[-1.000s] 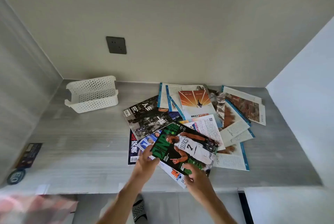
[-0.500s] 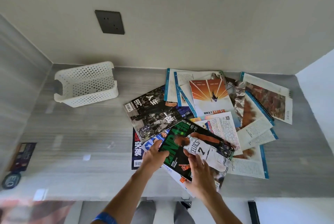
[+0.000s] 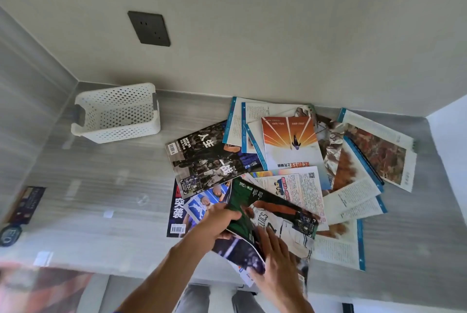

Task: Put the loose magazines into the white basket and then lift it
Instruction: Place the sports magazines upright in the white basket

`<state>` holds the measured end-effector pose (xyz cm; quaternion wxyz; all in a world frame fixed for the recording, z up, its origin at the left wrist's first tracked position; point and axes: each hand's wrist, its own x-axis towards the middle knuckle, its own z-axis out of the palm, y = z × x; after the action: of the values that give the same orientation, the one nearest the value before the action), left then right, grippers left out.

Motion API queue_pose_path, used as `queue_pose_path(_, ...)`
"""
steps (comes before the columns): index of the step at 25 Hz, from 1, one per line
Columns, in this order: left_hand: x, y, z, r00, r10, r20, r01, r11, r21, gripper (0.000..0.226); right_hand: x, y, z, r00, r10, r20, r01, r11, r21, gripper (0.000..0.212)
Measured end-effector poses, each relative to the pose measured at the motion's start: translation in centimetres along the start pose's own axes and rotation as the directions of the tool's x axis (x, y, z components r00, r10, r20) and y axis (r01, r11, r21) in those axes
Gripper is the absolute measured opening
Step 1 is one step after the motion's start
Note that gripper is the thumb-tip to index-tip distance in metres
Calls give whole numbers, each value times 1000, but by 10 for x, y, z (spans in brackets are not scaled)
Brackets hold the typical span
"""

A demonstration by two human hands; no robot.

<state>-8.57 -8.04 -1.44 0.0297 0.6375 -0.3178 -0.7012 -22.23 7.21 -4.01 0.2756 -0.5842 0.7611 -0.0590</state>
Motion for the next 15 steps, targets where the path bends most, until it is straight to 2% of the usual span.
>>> queue_pose_path(2, -15, 12, -6, 992, 7, 128, 4, 996, -88, 23, -3, 0, -24, 984, 0, -176, 17, 995, 95, 65)
queue_pose_path(4, -27, 21, -19, 963, 111, 246, -77, 987, -143, 30, 3, 5, -59, 977, 53, -205, -32, 994, 104, 51)
queue_pose_path(5, -31, 22, -22, 954, 194, 228, -157, 973, -169, 35, 8, 10, -76, 977, 66, -205, -43, 992, 115, 41)
queue_pose_path(6, -29, 23, -24, 948, 291, 132, -263, 945, -194, 36, 16, 18, -92, 973, 63, -222, -28, 988, 154, 31)
queue_pose_path(8, -25, 21, -27, 884, 452, -124, -467, 867, -172, 27, 30, 33, -122, 981, 58, -185, 8, 941, 338, 14)
queue_pose_path(9, -23, 20, -32, 871, 461, -172, -485, 864, -139, 20, 35, 39, -135, 993, 58, -105, -2, 883, 469, 12)
queue_pose_path(10, -21, 19, -39, 871, 464, -162, -483, 868, -111, 19, 40, 45, -146, 999, 49, -15, -32, 814, 580, 13)
queue_pose_path(12, -21, 24, -57, 891, 452, -32, -453, 883, -123, 37, 49, 58, -154, 996, 52, 76, -90, 718, 690, 16)
queue_pose_path(13, -26, 29, -61, 898, 428, 99, -409, 896, -171, 48, 53, 62, -153, 993, 70, 96, -118, 675, 729, 18)
queue_pose_path(15, -42, 43, -51, 831, 397, 389, -336, 916, -218, 61, 61, 61, -144, 986, 115, 117, -161, 539, 827, 30)
